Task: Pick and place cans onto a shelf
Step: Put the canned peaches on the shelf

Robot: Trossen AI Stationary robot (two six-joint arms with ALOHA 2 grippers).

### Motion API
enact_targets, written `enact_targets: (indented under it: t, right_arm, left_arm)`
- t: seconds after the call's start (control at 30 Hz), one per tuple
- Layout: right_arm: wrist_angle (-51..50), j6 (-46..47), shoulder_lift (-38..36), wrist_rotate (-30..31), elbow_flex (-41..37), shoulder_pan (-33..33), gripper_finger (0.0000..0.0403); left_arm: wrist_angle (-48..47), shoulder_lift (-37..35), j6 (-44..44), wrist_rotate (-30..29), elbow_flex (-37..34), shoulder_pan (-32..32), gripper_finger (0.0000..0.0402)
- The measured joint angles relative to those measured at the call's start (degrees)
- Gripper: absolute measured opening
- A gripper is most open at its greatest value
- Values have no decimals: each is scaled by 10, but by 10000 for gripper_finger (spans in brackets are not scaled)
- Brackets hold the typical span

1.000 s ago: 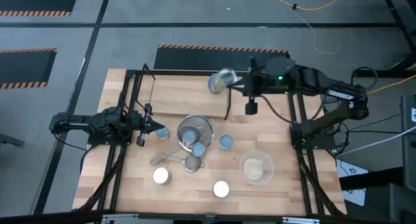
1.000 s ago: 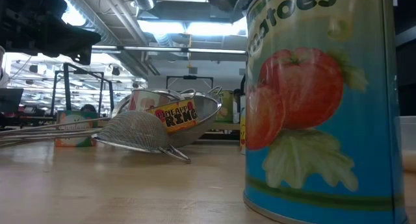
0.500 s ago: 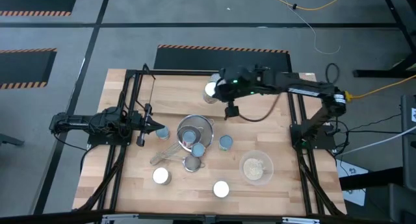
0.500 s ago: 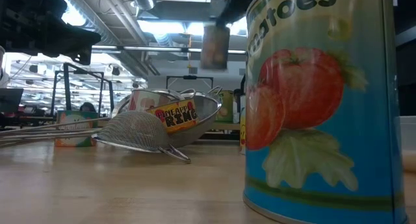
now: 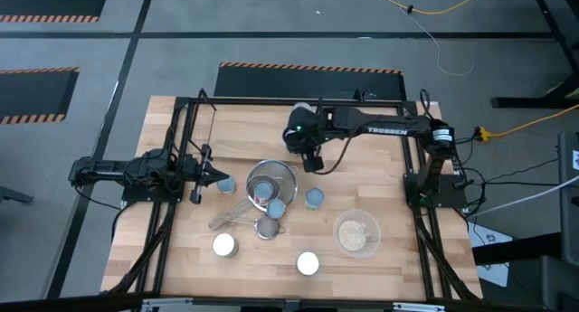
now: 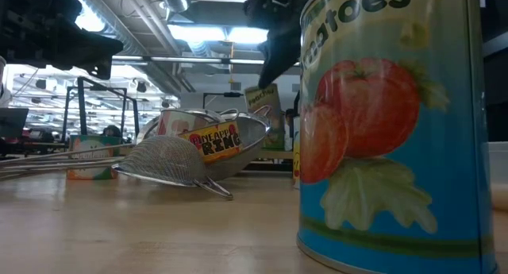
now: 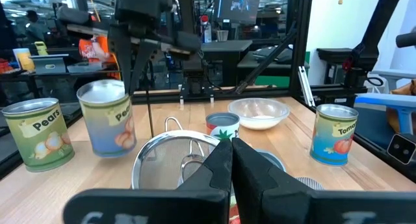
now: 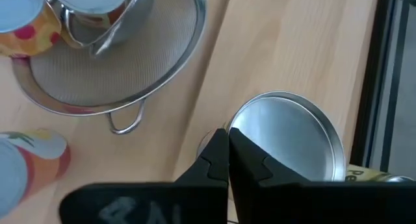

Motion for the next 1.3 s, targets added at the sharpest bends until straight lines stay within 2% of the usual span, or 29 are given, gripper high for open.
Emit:
enact_targets:
  t: [0.97,1.3]
  right_arm:
    - [-10,4,8,-1,0,-28,8]
    - [-1,4,18,-22,0,-30,9]
  left_arm:
    - [0,0,0,0,0,0,0]
    - [0,0,0,0,0,0,0]
